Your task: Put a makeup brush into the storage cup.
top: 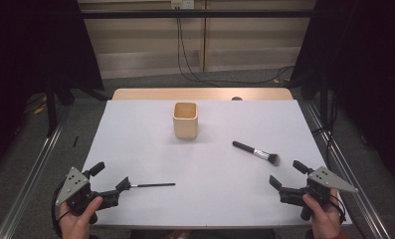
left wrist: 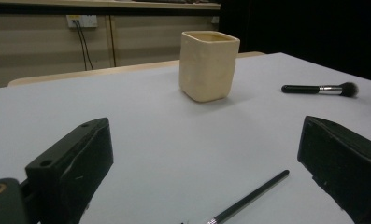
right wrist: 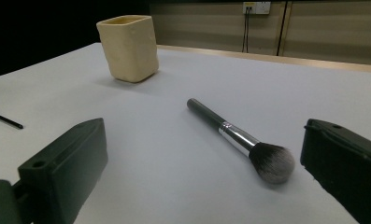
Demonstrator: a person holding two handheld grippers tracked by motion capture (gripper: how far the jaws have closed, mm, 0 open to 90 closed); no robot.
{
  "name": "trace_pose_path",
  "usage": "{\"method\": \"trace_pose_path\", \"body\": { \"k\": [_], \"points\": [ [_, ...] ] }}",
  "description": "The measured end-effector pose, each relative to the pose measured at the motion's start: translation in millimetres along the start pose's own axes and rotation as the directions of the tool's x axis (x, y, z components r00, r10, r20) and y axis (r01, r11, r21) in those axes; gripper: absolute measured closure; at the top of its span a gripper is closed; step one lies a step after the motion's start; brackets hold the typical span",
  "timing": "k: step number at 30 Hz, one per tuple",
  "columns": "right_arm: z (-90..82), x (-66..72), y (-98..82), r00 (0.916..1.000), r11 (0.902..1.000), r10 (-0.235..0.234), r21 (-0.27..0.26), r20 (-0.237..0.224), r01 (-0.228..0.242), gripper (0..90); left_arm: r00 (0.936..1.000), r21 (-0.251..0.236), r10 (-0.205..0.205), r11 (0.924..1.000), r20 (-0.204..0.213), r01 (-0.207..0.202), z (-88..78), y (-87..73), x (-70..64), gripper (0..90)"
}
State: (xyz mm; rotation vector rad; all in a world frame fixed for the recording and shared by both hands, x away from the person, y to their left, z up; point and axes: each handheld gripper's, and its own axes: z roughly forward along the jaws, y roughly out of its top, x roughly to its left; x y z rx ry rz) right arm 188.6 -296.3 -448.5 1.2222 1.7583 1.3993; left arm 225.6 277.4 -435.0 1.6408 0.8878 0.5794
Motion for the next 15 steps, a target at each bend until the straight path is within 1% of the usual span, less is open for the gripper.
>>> {"method": "trace_pose_path", "body": {
  "k": [1,2,4,6,11,13,15],
  "points": [
    [-0.1,-0.3,-0.1,1.0000,1.0000,0.000,0.000,0.000,0.000,0.5,0.9998,-0.001,-0.017,0.9999,0.002,0.017,0.2,-0.3,0.7,3.4],
    [-0.2,-0.6,-0.3,1.0000,1.0000,-0.001,-0.002,0.001,0.001,0.5,0.9998,0.001,-0.019,0.9998,0.000,0.019,0.5,-0.4,1.4,3.4],
    [-0.8,-1.0,-0.5,1.0000,1.0000,0.002,-0.003,0.003,-0.002,0.5,0.9998,-0.003,-0.009,1.0000,-0.018,0.009,0.0,0.6,2.3,3.4],
    [-0.9,-1.2,-0.6,1.0000,1.0000,0.003,-0.003,0.002,-0.003,0.5,0.9998,-0.011,-0.009,0.9999,-0.020,0.009,-1.0,1.6,2.9,3.4],
    [-0.5,-1.0,-0.4,1.0000,1.0000,0.000,-0.003,-0.001,0.000,0.5,0.9999,0.000,-0.008,1.0000,-0.014,0.008,-2.2,1.9,2.9,3.4],
    [-0.1,-0.7,-0.3,1.0000,1.0000,0.000,0.001,-0.001,0.000,0.5,0.9998,0.007,0.007,1.0000,-0.021,-0.007,-4.2,3.0,3.8,3.4],
    [0.2,-0.4,-0.1,1.0000,1.0000,0.000,0.001,0.000,0.000,0.5,0.9997,-0.001,0.001,1.0000,-0.024,-0.001,-6.5,3.7,5.5,3.4]
  ]
}}
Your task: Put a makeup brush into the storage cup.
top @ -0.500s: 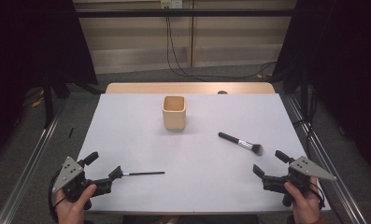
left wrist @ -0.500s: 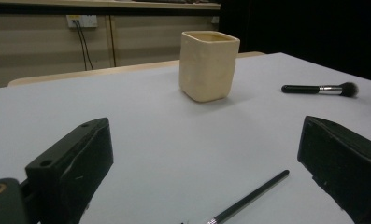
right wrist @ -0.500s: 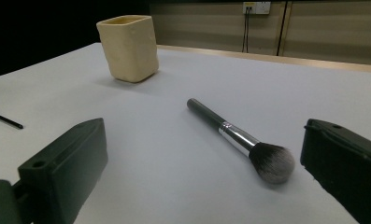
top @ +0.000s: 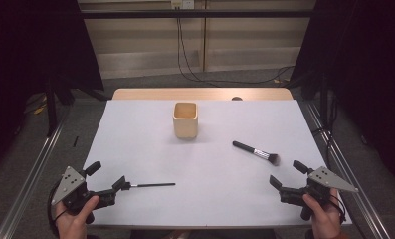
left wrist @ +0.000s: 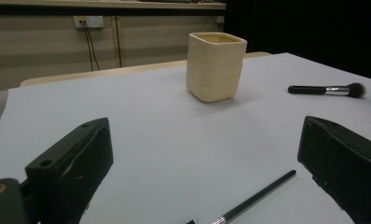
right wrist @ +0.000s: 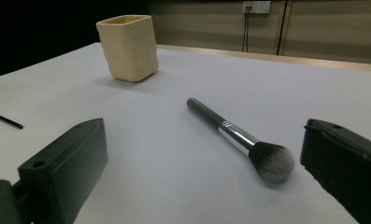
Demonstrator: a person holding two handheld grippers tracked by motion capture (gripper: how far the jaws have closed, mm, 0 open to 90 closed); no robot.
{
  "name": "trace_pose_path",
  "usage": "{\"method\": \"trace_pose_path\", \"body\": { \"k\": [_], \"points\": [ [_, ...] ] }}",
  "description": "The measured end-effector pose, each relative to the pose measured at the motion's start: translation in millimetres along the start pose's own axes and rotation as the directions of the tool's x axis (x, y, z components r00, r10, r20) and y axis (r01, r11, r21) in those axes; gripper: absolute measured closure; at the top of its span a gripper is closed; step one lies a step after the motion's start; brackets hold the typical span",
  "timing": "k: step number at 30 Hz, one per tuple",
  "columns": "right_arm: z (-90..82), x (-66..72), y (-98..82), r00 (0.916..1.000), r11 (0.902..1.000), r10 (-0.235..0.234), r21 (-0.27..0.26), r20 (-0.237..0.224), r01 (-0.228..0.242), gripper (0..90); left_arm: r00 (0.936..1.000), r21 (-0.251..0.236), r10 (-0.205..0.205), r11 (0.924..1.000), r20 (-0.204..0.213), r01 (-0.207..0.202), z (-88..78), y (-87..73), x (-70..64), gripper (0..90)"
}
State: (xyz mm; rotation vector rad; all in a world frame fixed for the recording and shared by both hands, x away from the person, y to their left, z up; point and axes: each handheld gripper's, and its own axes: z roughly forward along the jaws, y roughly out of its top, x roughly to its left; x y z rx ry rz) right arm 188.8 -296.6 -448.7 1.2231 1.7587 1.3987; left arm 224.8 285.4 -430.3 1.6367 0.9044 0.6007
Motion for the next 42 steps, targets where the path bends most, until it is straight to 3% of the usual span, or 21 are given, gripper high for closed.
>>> {"method": "trace_pose_path", "body": {
  "k": [11,22,38,42],
  "points": [
    [0.2,2.2,0.4,1.0000,1.0000,-0.006,-0.002,-0.005,0.006,0.6,1.0000,-0.007,0.004,1.0000,0.004,-0.004,-1.6,11.0,-1.4,3.5],
    [0.6,2.8,0.7,0.9999,1.0000,-0.009,-0.001,-0.006,0.009,0.5,0.9966,0.013,0.037,0.9992,0.073,-0.038,11.0,19.9,-11.9,3.5],
    [0.6,2.3,0.5,1.0000,1.0000,-0.008,0.003,-0.005,0.008,0.5,0.9849,0.057,0.078,0.9945,0.155,-0.088,34.8,30.1,-20.3,3.9],
    [0.9,2.6,0.5,0.9999,0.9999,-0.011,0.003,-0.006,0.011,0.5,0.9852,0.056,0.080,0.9944,0.152,-0.089,39.6,32.7,-20.4,3.9]
  ]
}}
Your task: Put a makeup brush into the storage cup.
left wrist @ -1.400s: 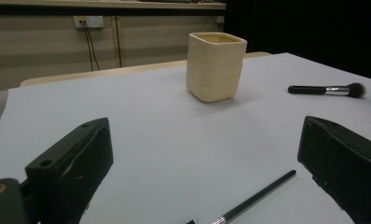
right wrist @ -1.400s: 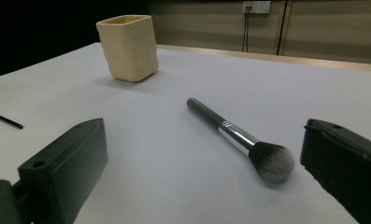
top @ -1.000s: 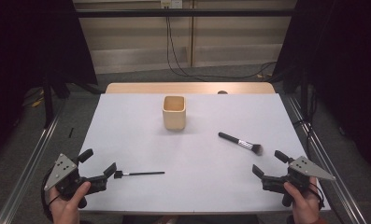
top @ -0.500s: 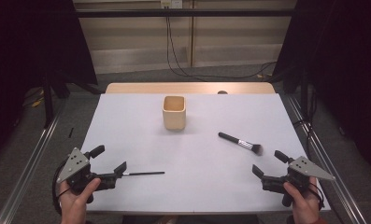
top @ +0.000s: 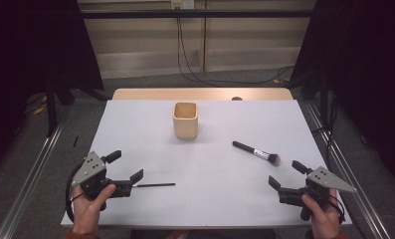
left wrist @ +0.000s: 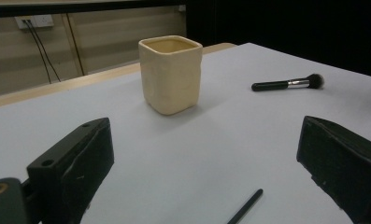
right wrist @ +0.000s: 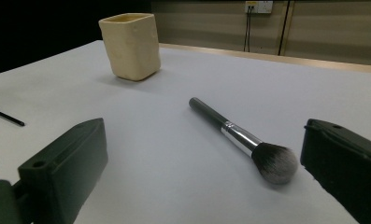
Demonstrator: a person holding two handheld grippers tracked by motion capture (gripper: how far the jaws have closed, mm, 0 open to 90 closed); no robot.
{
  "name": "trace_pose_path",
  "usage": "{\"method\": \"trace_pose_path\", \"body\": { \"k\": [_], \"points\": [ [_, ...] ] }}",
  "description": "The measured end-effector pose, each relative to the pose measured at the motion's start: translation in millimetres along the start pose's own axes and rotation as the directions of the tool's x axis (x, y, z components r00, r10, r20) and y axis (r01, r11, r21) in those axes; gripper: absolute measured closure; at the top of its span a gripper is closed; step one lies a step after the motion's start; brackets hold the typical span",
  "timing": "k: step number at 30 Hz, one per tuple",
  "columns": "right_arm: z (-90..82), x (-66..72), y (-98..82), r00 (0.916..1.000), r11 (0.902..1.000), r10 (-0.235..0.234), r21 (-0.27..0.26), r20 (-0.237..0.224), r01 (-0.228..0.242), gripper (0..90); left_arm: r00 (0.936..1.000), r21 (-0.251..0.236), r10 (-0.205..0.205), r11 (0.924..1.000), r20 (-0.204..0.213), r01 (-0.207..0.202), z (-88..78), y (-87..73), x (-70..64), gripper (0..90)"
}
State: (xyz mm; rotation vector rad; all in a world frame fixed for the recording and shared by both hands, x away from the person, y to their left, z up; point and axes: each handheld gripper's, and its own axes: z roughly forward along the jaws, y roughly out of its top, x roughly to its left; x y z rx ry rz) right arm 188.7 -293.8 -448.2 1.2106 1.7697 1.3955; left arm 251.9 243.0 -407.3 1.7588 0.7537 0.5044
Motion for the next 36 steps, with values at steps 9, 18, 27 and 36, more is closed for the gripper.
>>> {"method": "trace_pose_path", "body": {
  "k": [9,18,27,36],
  "points": [
    [-0.1,0.1,0.1,1.0000,1.0000,0.001,-0.003,-0.001,-0.001,0.5,0.9998,0.003,0.014,0.9999,0.014,-0.014,10.8,5.8,-2.3,3.9],
    [0.8,-0.5,0.1,1.0000,1.0000,-0.001,0.001,-0.003,0.001,0.5,0.9977,0.060,0.059,0.9964,0.034,-0.061,20.6,12.0,-3.2,3.6],
    [1.0,-0.4,0.2,1.0000,1.0000,0.000,0.001,-0.002,0.000,0.5,0.9901,0.173,0.104,0.9776,0.094,-0.119,34.0,13.1,-5.4,4.1],
    [1.2,-0.6,0.1,1.0000,1.0000,-0.001,0.003,-0.003,0.001,0.5,0.9872,0.293,0.105,0.9463,0.120,-0.137,42.3,16.0,0.6,5.3]
  ]
}}
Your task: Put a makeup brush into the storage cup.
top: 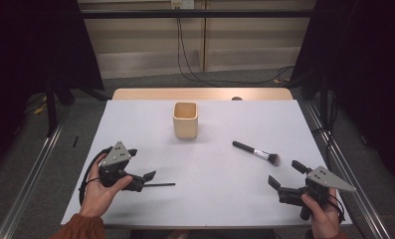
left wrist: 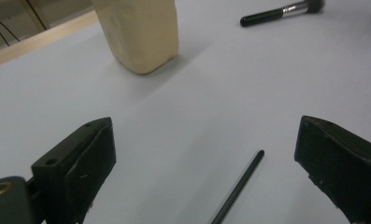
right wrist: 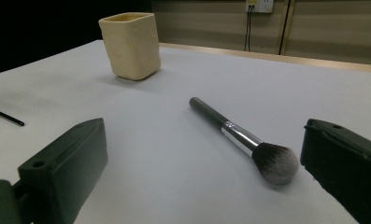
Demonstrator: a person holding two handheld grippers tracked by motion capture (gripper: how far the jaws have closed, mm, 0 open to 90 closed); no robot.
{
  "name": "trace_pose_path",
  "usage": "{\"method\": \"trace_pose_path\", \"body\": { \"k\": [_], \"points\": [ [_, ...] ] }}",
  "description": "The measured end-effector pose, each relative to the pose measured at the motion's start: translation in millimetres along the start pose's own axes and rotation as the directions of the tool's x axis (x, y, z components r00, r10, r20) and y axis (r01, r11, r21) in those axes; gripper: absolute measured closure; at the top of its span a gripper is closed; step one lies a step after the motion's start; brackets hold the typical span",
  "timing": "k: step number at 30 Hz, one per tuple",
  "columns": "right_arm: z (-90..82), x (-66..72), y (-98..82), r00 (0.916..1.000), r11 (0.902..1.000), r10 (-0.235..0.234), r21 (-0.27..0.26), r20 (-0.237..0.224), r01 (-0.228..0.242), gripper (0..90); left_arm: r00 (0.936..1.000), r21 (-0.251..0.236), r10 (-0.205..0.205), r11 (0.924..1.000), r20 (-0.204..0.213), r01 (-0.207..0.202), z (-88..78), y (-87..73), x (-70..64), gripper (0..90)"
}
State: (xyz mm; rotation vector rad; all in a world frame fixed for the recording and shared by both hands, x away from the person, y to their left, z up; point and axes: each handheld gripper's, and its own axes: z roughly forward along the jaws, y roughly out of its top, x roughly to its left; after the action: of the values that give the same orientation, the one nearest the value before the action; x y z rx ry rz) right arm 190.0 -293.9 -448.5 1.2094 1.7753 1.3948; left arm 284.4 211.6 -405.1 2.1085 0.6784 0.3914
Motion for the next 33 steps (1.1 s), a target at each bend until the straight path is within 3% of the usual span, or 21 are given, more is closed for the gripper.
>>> {"method": "trace_pose_path", "body": {
  "k": [3,6,13,16,20,22,23,25,27,29,32,33],
  "points": [
    [0.1,0.1,0.1,1.0000,1.0000,-0.001,0.001,0.000,0.001,0.5,0.9991,0.059,0.042,0.9974,0.011,-0.042,0.8,3.7,1.3,6.9],
    [0.3,0.0,0.1,1.0000,1.0000,-0.001,0.001,0.000,0.001,0.5,0.9984,0.098,0.056,0.9937,-0.006,-0.055,2.5,5.2,2.3,6.9],
    [0.3,-0.1,0.0,1.0000,1.0000,-0.002,0.003,-0.001,0.002,0.5,0.9971,0.198,0.048,0.9784,0.060,-0.059,8.5,4.3,4.0,7.0],
    [0.7,-0.2,-0.2,1.0000,1.0000,-0.003,0.005,-0.002,0.003,0.5,0.9939,0.276,0.081,0.9561,0.074,-0.099,10.1,6.5,6.3,7.2],
    [0.9,0.0,-0.1,1.0000,1.0000,-0.003,0.005,-0.002,0.003,0.5,0.9940,0.322,0.072,0.9418,0.082,-0.095,12.4,6.2,11.4,7.2],
    [1.0,0.1,-0.1,1.0000,1.0000,-0.003,0.007,-0.003,0.003,0.5,0.9928,0.367,0.096,0.9230,0.072,-0.116,14.4,4.4,13.0,7.2],
    [0.9,0.0,-0.2,1.0000,1.0000,-0.003,0.008,-0.003,0.003,0.5,0.9927,0.380,0.093,0.9180,0.076,-0.115,15.7,2.9,13.3,7.1],
    [0.8,0.0,-0.2,1.0000,1.0000,-0.003,0.007,-0.002,0.003,0.5,0.9904,0.414,0.080,0.9022,0.112,-0.120,18.1,0.4,13.8,7.1],
    [1.1,-0.1,-0.2,1.0000,1.0000,-0.003,0.008,-0.002,0.003,0.5,0.9871,0.446,0.092,0.8836,0.131,-0.142,21.9,-2.4,12.9,7.0],
    [1.2,0.0,-0.2,1.0000,1.0000,-0.003,0.008,-0.002,0.003,0.5,0.9867,0.453,0.094,0.8798,0.132,-0.145,23.1,-3.0,12.6,6.9],
    [1.5,0.5,-0.1,1.0000,0.9999,-0.003,0.010,-0.005,0.003,0.5,0.9816,0.482,0.113,0.8585,0.154,-0.174,26.2,-3.9,12.9,6.6],
    [1.6,0.5,-0.2,1.0000,0.9999,-0.003,0.013,-0.005,0.003,0.5,0.9832,0.483,0.103,0.8599,0.150,-0.164,27.3,-4.6,11.8,6.2]
  ]
}}
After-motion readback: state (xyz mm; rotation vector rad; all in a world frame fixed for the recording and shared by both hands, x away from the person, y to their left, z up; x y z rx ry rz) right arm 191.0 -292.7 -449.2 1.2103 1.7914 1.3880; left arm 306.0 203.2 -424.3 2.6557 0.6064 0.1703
